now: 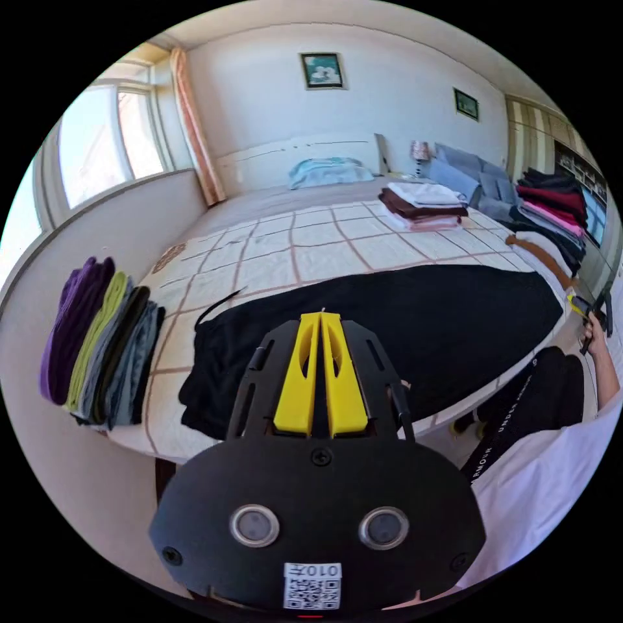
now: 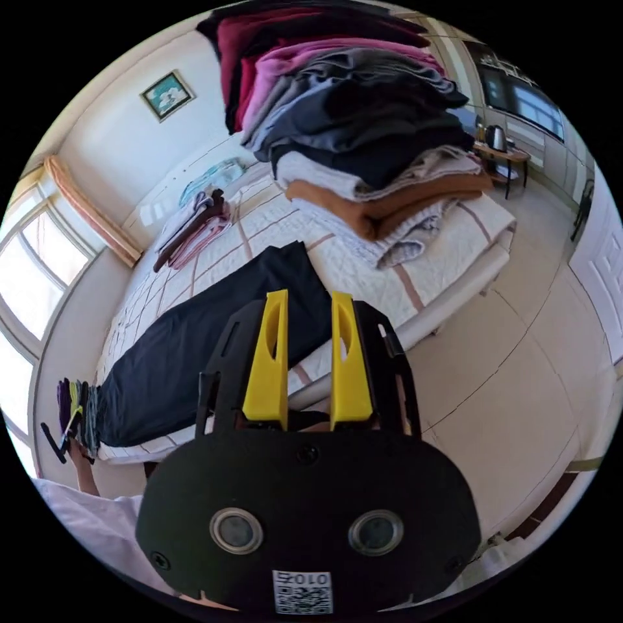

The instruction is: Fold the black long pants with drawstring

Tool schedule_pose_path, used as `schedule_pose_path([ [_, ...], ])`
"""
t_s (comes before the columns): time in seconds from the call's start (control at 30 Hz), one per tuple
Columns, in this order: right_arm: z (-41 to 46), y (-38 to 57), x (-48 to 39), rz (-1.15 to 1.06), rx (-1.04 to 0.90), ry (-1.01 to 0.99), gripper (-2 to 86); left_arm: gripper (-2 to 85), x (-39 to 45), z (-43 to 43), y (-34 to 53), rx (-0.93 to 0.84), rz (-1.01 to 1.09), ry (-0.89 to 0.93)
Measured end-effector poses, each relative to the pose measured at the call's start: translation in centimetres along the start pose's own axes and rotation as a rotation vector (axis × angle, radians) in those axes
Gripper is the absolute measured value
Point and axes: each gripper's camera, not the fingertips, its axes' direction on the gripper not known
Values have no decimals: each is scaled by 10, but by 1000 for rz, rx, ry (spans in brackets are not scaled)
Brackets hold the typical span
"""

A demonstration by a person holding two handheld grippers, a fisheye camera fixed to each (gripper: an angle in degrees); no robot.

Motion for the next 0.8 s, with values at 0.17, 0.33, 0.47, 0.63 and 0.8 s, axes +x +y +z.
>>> schedule_pose_path([
  [0.17,20,3,36,113,-43,-36,129,-2,97,61,-19,-117,198,144],
  [0.33,46,3,46,120,-95,-87,136,-2,130,83,-15,-172,276,129],
  [0.47,61,4,46,126,-98,-71,134,-2,105,84,-14,-158,174,238],
  [0.63,71,8,66,213,-65,-132,123,-1,78,86,-14,-154,74,343],
  [0.8,66,20,94,291,-28,-264,75,-2,76,79,-19,-137,120,288],
])
